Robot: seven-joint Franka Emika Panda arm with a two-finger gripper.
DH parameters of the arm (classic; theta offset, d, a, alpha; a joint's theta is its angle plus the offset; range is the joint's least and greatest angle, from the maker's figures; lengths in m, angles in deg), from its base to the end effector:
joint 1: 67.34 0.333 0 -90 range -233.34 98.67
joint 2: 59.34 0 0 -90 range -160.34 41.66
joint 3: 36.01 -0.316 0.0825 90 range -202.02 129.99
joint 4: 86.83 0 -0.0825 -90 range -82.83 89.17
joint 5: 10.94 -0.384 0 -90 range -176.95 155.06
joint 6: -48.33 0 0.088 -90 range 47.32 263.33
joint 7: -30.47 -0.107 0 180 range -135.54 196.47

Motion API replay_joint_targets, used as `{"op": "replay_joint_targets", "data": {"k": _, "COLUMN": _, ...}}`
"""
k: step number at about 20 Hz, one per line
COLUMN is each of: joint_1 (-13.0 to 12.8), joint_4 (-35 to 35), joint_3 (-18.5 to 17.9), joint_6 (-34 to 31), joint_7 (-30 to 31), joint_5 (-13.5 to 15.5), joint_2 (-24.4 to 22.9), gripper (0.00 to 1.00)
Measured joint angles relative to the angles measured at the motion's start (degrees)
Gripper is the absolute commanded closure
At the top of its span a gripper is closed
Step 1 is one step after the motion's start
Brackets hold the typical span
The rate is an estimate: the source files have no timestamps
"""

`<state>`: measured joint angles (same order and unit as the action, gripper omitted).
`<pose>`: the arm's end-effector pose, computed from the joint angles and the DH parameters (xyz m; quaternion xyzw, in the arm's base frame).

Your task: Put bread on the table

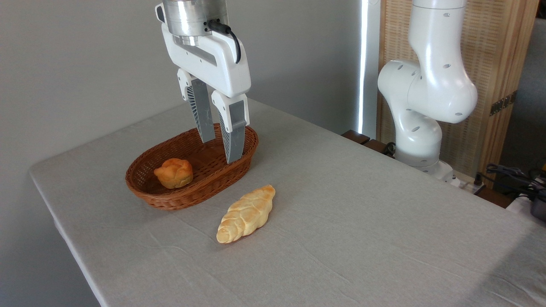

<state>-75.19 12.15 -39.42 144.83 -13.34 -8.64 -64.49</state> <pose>0.5336 -0.0440 0.6090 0.9129 -0.4069 0.0295 0.0135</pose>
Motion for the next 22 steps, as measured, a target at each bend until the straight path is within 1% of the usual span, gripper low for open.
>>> {"op": "replay_joint_targets", "data": {"k": 15, "joint_1": -0.2, "joint_4": 0.0, "joint_3": -0.3, "joint_6": 0.0, "joint_7": -0.1, "joint_5": 0.0, "joint_2": 0.0, "gripper": 0.0}}
{"op": "replay_joint_targets", "data": {"k": 18, "joint_1": -0.6, "joint_4": 0.1, "joint_3": 0.4, "joint_6": 0.0, "joint_7": -0.1, "joint_5": 0.1, "joint_2": 0.3, "gripper": 0.0}}
{"op": "replay_joint_targets", "data": {"k": 22, "joint_1": -1.1, "joint_4": 0.2, "joint_3": 2.3, "joint_6": -0.1, "joint_7": -0.1, "joint_5": 0.1, "joint_2": 1.2, "gripper": 0.0}}
